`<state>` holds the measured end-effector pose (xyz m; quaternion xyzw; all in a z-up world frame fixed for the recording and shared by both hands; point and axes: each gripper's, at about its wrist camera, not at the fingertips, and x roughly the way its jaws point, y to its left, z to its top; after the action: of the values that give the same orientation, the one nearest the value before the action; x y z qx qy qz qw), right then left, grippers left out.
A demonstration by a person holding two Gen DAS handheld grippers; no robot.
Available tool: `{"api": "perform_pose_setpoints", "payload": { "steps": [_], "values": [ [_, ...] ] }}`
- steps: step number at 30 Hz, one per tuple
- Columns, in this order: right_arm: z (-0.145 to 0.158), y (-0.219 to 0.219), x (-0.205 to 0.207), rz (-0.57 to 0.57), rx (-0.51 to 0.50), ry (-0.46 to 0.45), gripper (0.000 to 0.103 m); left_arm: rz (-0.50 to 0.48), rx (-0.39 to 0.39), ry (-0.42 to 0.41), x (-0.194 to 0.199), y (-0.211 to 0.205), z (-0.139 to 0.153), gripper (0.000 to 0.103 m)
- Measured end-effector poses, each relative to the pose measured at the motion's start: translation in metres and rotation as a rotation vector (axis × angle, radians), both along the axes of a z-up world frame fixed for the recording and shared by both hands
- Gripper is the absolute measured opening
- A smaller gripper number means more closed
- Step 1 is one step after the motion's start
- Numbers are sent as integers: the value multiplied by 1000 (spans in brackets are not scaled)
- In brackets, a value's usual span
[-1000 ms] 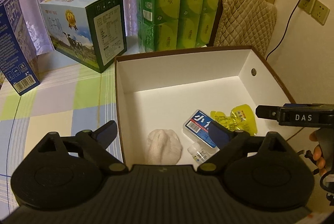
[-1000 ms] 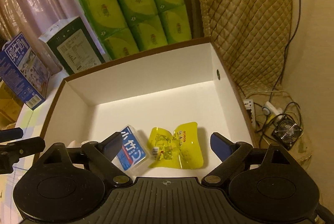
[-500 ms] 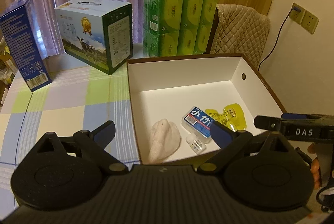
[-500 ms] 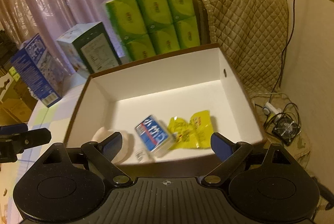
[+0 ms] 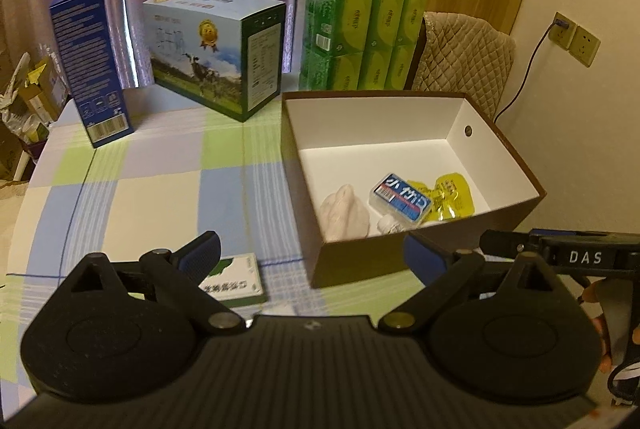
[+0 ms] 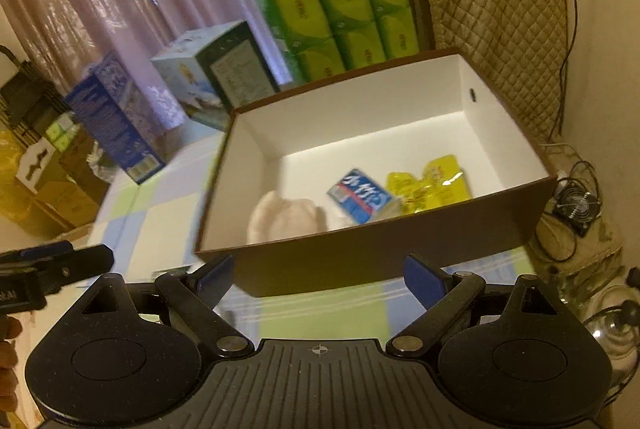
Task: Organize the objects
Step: 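Withdraw both tools from the box toward the table, then move both tools toward the white ointment box and white hair clip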
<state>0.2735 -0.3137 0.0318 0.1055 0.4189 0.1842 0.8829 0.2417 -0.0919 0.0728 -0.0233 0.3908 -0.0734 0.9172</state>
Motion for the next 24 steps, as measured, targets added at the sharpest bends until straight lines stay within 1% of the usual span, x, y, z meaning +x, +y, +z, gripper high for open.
{"api": "perform_pose_setpoints", "payload": {
  "steps": [2, 8, 17, 24],
  "values": [
    [2, 7, -8, 5, 5, -6, 89, 1, -1, 1, -9, 8, 0, 97],
    [1, 39, -32, 48, -32, -1, 89, 16, -11, 9, -35, 39, -4, 97],
    [-19, 97, -63, 153, -113, 27, 89, 81, -9, 60, -75, 99, -23, 97],
    [-37, 132, -78, 221, -136, 49, 89, 141, -6, 97, -96, 137, -36, 97]
  ]
}}
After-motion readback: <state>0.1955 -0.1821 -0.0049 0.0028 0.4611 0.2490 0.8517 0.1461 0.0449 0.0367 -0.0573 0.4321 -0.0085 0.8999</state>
